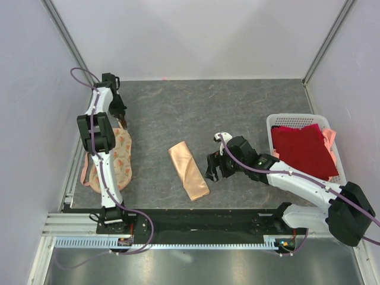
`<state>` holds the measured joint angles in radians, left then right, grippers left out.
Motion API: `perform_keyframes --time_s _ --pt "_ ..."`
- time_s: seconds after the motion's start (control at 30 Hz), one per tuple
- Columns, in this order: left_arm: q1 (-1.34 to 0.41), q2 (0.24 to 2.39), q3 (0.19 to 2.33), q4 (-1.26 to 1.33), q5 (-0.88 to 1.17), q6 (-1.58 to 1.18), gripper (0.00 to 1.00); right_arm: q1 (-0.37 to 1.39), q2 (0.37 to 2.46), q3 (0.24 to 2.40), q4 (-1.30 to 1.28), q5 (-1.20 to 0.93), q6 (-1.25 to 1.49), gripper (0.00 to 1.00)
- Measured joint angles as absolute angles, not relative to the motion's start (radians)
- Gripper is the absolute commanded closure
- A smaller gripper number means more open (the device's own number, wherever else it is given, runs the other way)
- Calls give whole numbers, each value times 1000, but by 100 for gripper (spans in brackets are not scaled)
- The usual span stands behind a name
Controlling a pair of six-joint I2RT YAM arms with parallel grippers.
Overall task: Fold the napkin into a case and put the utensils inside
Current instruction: Pick up the fork from the corner of the board.
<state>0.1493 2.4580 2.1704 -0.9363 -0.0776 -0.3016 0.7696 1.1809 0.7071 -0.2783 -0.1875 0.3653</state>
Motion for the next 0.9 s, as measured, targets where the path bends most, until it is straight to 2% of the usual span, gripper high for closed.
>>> perform_keyframes --time_s 0.03,0.2,0.33,0.47,0.57,0.73,0.9 --pt "149 2458 2170 -937 -75 -302 98 769 1181 705 -278 -189 365 9" --pt "150 2456 2172 -937 -43 -303 98 768 1189 699 -278 -206 366 7" --pt "151 2430 2156 -941 70 -336 98 768 1194 690 -280 -232 372 6" --pt "127 2291 2052 -917 209 -377 98 768 1194 687 -280 -268 388 5" --pt "90 2043 1828 -791 362 -434 98 768 1195 687 -279 -290 393 4" --pt "-15 1578 1299 -295 661 -622 98 767 1264 751 -288 -335 416 4" --pt "-203 1419 924 125 756 -825 98 760 1331 849 -232 -376 467 3"
